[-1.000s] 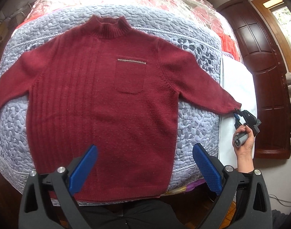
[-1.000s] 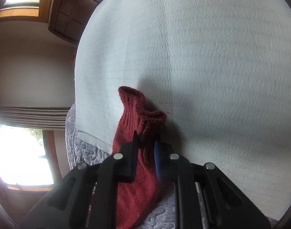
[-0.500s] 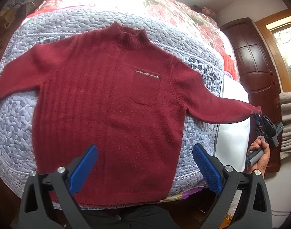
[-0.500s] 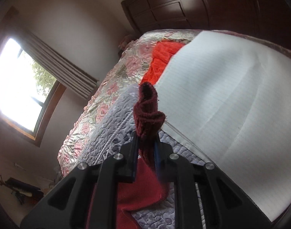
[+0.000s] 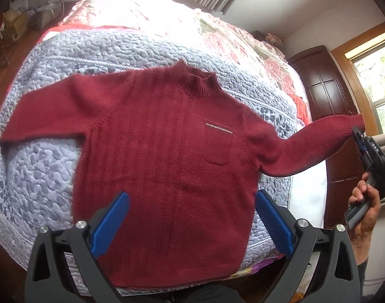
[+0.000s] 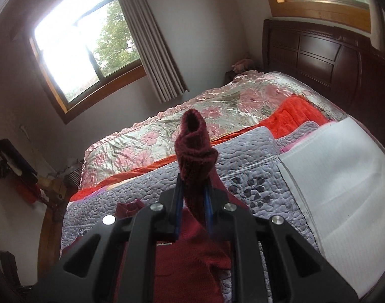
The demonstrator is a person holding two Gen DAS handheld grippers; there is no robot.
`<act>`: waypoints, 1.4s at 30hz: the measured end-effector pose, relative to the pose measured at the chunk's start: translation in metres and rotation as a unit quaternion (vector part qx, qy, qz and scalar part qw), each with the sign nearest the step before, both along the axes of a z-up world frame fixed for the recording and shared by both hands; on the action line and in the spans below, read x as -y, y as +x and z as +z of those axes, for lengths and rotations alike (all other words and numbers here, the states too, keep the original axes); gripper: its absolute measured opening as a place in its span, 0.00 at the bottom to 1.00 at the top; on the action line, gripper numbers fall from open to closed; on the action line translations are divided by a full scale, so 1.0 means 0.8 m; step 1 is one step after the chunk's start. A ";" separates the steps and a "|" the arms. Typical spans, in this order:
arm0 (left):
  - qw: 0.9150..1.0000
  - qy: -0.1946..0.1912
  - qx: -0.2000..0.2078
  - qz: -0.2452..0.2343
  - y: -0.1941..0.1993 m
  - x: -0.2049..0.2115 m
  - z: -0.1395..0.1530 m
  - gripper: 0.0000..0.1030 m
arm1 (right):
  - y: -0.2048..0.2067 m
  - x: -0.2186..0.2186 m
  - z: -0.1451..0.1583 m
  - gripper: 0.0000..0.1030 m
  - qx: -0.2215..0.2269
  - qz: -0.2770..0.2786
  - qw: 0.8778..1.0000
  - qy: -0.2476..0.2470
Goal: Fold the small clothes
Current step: 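Carry the held sleeve across the sweater body toward the left gripper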
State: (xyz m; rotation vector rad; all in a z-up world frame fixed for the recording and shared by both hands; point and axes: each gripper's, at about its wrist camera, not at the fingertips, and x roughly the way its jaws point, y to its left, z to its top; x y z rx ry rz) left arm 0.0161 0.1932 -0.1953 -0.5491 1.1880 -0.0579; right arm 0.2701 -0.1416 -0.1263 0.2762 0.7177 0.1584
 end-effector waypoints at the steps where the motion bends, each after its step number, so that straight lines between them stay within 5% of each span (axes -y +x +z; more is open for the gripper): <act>1: 1.000 -0.002 0.007 0.001 -0.002 -0.005 0.002 0.96 | -0.003 -0.018 0.002 0.13 0.002 0.011 1.000 -0.012; 8: 0.999 -0.031 0.039 0.006 0.008 -0.054 0.012 0.96 | -0.013 -0.138 -0.007 0.13 0.001 0.084 0.994 -0.066; 13: 0.993 -0.105 0.060 -0.008 0.030 -0.092 0.005 0.96 | -0.012 -0.225 -0.047 0.13 -0.017 0.125 0.987 -0.096; 19: 0.989 -0.134 0.057 -0.014 0.062 -0.118 -0.016 0.96 | -0.008 -0.315 -0.140 0.13 -0.063 0.160 0.973 -0.156; 26: 0.978 -0.203 0.040 -0.024 0.104 -0.128 -0.068 0.96 | -0.010 -0.393 -0.271 0.13 -0.106 0.199 0.940 -0.255; 31: 0.965 -0.263 0.017 -0.010 0.133 -0.125 -0.117 0.96 | -0.026 -0.422 -0.321 0.20 -0.113 0.221 0.924 -0.291; 33: 0.963 -0.270 0.008 -0.010 0.144 -0.119 -0.136 0.96 | -0.033 -0.423 -0.326 0.41 -0.109 0.225 0.922 -0.297; 42: 0.957 -0.285 -0.055 0.003 0.189 -0.088 -0.235 0.96 | -0.102 -0.330 -0.299 0.61 -0.141 0.221 0.938 -0.228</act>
